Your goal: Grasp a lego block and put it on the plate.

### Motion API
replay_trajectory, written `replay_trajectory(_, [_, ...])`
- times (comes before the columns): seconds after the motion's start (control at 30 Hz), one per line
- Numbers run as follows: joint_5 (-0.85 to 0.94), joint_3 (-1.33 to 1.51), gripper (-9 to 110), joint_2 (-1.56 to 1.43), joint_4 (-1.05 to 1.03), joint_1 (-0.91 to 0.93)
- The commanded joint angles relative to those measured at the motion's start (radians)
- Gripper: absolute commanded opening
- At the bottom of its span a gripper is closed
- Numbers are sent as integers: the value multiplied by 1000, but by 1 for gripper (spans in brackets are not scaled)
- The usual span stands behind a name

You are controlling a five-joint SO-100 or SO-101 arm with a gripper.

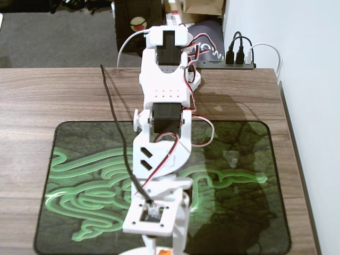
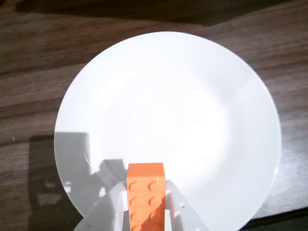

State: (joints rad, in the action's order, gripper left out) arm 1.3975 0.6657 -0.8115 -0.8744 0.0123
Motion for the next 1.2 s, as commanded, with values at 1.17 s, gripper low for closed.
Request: replay_trajectory(1.17, [-51, -11, 20, -44, -55, 32])
